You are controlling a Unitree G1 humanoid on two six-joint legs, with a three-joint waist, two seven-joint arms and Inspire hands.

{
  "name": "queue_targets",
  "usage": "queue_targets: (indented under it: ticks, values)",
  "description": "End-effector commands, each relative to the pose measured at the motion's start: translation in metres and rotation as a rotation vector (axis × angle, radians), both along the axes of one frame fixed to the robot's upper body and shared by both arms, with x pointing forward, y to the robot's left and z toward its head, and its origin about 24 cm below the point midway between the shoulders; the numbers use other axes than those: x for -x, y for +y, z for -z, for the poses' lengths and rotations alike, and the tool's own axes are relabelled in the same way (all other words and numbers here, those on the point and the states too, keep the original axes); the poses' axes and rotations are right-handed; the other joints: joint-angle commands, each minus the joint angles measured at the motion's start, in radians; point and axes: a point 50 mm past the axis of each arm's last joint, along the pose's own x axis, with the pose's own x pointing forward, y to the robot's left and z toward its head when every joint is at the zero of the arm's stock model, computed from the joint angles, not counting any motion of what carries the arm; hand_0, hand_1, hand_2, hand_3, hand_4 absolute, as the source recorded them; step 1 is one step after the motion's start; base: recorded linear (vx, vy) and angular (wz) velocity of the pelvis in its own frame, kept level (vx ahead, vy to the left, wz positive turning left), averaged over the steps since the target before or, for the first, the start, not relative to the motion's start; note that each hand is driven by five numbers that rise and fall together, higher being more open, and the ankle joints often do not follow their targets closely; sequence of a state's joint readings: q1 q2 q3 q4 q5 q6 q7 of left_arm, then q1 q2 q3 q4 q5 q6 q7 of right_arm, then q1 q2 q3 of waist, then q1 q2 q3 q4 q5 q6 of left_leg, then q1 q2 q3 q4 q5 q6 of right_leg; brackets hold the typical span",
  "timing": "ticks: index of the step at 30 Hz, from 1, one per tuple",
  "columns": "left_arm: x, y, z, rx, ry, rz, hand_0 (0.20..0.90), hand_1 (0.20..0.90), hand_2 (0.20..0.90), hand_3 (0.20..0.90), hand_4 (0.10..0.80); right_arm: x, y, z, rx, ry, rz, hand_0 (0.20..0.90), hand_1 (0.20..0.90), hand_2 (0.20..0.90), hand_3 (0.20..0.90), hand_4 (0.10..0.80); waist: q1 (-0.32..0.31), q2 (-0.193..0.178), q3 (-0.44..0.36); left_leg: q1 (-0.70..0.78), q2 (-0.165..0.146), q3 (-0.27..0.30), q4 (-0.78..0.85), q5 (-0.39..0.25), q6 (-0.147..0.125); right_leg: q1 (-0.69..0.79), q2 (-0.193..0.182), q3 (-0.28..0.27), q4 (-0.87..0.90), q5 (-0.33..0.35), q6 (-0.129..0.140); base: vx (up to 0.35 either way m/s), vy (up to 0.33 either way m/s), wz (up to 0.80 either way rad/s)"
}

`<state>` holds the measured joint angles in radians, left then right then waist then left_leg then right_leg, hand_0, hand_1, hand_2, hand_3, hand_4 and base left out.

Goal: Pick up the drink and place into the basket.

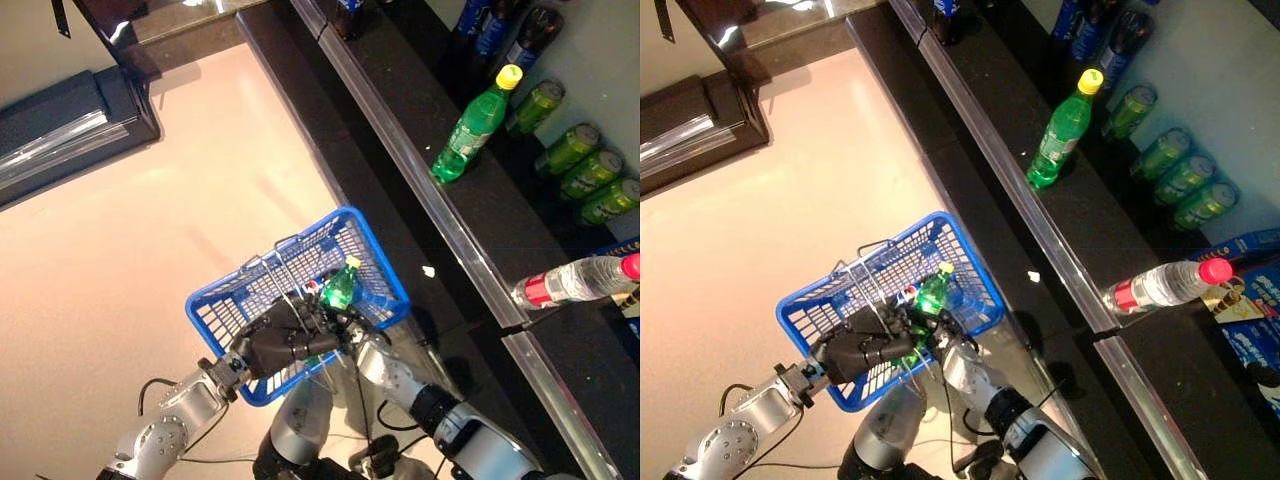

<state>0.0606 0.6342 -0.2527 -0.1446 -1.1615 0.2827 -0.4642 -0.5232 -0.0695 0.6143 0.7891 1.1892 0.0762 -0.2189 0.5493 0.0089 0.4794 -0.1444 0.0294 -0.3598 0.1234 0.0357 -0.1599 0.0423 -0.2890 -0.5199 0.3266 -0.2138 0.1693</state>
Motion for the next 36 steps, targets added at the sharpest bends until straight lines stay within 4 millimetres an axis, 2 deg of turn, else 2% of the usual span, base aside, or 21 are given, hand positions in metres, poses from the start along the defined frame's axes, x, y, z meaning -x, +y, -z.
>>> queue_targets:
  ticks: [1, 6, 13, 15, 16, 17, 27, 36]
  values:
    - [0.038, -0.064, -0.137, 0.476, -0.725, 0.577, 0.3, 0.3, 0.3, 0.2, 0.1, 0.009, 0.049, -0.012, -0.171, 0.023, -0.162, 0.3, 0.3, 0.3, 0.2, 0.1, -0.019, 0.002, -0.149, -0.018, -0.081, 0.052, -0.01, 0.019, 0.104, 0.012, 0.114, -0.02, -0.073, 0.083, -0.11, 0.058, 0.022, 0.01]
    - [0.039, -0.067, -0.136, 0.456, -0.69, 0.6, 0.3, 0.3, 0.3, 0.2, 0.1, 0.003, 0.038, -0.007, -0.143, 0.08, -0.165, 0.3, 0.3, 0.3, 0.2, 0.1, -0.017, 0.002, -0.154, -0.012, -0.079, 0.057, -0.015, 0.02, 0.106, 0.014, 0.11, -0.024, -0.073, 0.087, -0.106, 0.04, 0.009, 0.01]
    - [0.036, -0.073, -0.14, 0.446, -0.648, 0.632, 0.3, 0.3, 0.3, 0.2, 0.1, -0.023, 0.032, -0.027, -0.217, 0.101, -0.125, 0.3, 0.3, 0.3, 0.2, 0.1, -0.007, -0.005, -0.157, -0.001, -0.074, 0.059, -0.013, 0.013, 0.111, 0.013, 0.104, -0.033, -0.05, 0.083, -0.107, 0.055, 0.003, 0.06]
    - [0.035, -0.073, -0.14, 0.45, -0.642, 0.625, 0.3, 0.3, 0.3, 0.2, 0.1, -0.024, 0.032, -0.028, -0.223, 0.104, -0.114, 0.413, 0.413, 0.413, 0.332, 0.232, -0.009, -0.005, -0.158, 0.0, -0.072, 0.064, -0.012, 0.012, 0.111, 0.01, 0.101, -0.031, -0.045, 0.082, -0.106, 0.017, 0.011, 0.0]
    - [0.035, -0.073, -0.14, 0.451, -0.642, 0.623, 0.3, 0.3, 0.3, 0.2, 0.1, -0.024, 0.031, -0.028, -0.223, 0.105, -0.112, 0.552, 0.552, 0.552, 0.494, 0.394, -0.009, -0.005, -0.157, 0.0, -0.072, 0.065, -0.011, 0.012, 0.112, 0.01, 0.1, -0.031, -0.044, 0.082, -0.106, 0.0, 0.0, 0.0]
    - [0.034, -0.073, -0.14, 0.454, -0.64, 0.617, 0.3, 0.3, 0.3, 0.2, 0.1, -0.025, 0.03, -0.027, -0.225, 0.105, -0.104, 0.9, 0.9, 0.9, 0.9, 0.8, -0.011, -0.004, -0.157, 0.001, -0.07, 0.069, -0.011, 0.011, 0.112, 0.008, 0.098, -0.031, -0.042, 0.082, -0.105, 0.0, 0.0, 0.0]
    - [0.031, -0.072, -0.135, 0.48, -0.586, 0.577, 0.3, 0.3, 0.3, 0.2, 0.1, -0.022, 0.023, -0.024, -0.294, 0.093, -0.07, 0.9, 0.9, 0.9, 0.9, 0.8, -0.028, 0.004, -0.142, -0.004, -0.067, 0.088, -0.005, 0.01, 0.112, -0.005, 0.091, -0.028, -0.023, 0.081, -0.101, 0.0, 0.0, 0.0]
    - [0.028, -0.059, -0.127, 0.478, -0.589, 0.524, 0.3, 0.3, 0.3, 0.2, 0.1, -0.025, 0.011, -0.035, -0.373, -0.004, -0.038, 0.9, 0.9, 0.9, 0.9, 0.8, -0.052, 0.013, -0.12, -0.016, -0.064, 0.109, -0.004, 0.009, 0.112, -0.027, 0.083, -0.024, -0.018, 0.084, -0.096, -0.027, 0.0, -0.01]
